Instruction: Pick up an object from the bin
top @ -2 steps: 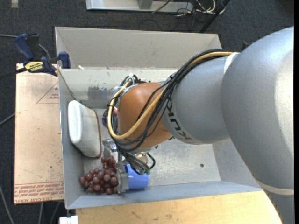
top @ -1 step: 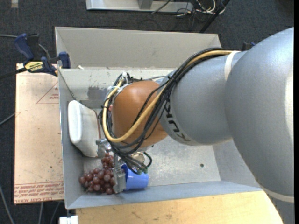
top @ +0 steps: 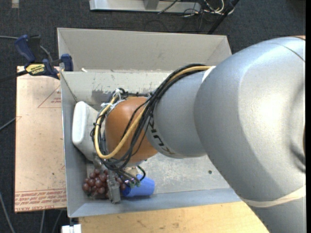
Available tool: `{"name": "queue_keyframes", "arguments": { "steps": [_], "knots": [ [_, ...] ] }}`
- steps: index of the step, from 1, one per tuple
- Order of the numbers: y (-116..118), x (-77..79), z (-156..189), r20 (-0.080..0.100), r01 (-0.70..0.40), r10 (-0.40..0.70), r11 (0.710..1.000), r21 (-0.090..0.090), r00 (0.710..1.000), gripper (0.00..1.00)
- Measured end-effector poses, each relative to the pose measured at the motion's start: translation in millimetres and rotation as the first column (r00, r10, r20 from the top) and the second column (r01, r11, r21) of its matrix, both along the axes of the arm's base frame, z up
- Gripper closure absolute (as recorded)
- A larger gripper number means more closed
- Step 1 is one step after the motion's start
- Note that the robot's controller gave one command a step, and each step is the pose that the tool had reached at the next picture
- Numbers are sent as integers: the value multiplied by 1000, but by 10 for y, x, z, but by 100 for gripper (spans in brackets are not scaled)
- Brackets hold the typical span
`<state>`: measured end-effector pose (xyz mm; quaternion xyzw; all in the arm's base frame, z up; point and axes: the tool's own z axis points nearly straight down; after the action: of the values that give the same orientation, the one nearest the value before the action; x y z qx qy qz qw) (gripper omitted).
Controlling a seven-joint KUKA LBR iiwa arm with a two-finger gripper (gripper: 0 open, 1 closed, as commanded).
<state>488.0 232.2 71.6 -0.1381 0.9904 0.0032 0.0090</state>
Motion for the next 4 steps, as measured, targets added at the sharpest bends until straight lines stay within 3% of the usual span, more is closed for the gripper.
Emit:
{"name": "queue_keyframes", "arguments": {
  "steps": [1, 4],
  "knots": [
    [118, -61, 1, -12, -140, 140, 990, -6, 990, 100],
    [117, -62, 59, -12, -139, 139, 990, -5, 990, 100]
  ]
}}
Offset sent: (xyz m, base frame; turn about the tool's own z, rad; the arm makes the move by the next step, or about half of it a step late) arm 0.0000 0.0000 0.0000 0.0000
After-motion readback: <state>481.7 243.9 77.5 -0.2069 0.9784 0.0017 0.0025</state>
